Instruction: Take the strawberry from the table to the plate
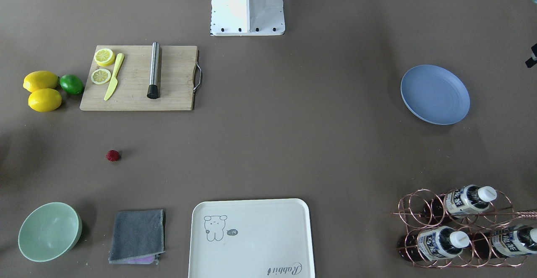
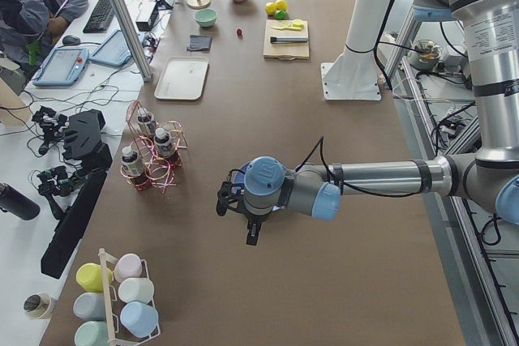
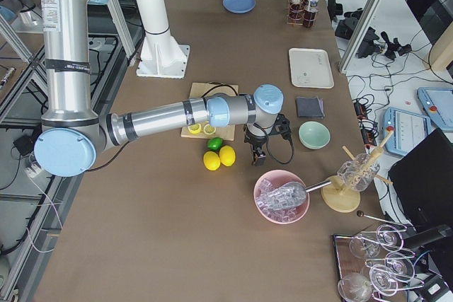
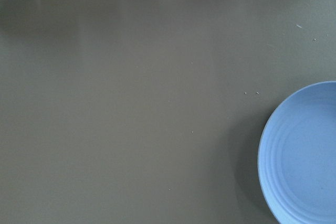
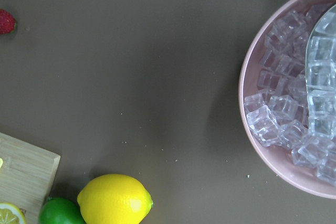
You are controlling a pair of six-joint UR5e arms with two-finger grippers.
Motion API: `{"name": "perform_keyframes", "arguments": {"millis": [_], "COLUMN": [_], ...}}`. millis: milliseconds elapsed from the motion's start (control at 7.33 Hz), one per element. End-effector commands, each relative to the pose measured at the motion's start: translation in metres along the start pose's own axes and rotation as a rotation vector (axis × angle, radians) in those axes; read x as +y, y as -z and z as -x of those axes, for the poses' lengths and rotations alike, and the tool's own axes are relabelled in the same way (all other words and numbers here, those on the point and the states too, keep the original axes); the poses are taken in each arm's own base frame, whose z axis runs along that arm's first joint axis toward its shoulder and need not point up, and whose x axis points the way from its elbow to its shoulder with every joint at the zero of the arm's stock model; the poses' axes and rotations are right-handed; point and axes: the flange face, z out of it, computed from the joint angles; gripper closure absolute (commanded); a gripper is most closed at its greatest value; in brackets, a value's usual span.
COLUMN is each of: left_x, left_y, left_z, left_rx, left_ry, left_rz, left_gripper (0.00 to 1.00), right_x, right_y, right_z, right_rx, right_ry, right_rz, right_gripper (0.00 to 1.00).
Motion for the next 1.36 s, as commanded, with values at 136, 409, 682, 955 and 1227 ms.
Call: {"name": "perform_keyframes", "arguments": {"millis": [136,409,682,955,1227], "left_x": [-0.030,-0.024,-0.011,-0.010,-0.007], "left_y": [-0.050,-0.101,-0.143,-0.148,-0.152], "left_z": [-0.041,-0.040,-0.060,-0.065,-0.069], "left_rx": [0.011,0.043,0.053,0.059,0.062], "left_ry": [-0.031,-0.024,0.002,-0.004,-0.005], "left_rz": [0.071,0.065,0.052,0.057,0.067], "left_gripper": [0.05,0.08,0.08,0.08,0.16], "right_x": [-0.003,-0.005,-0.006,-0.007,-0.007], "right_y": [-0.001,-0.004,-0.007,-0.007,-0.007], "right_z": [0.004,0.009,0.010,0.010,0.014], "right_rx": [-0.009,-0.008,-0.007,-0.006,-0.008], "right_ry": [-0.006,0.005,0.007,-0.016,-0.035], "right_rz": [0.000,0.006,0.011,0.012,0.011], "right_gripper": [0.01,0.01,0.01,0.01,0.01]}}
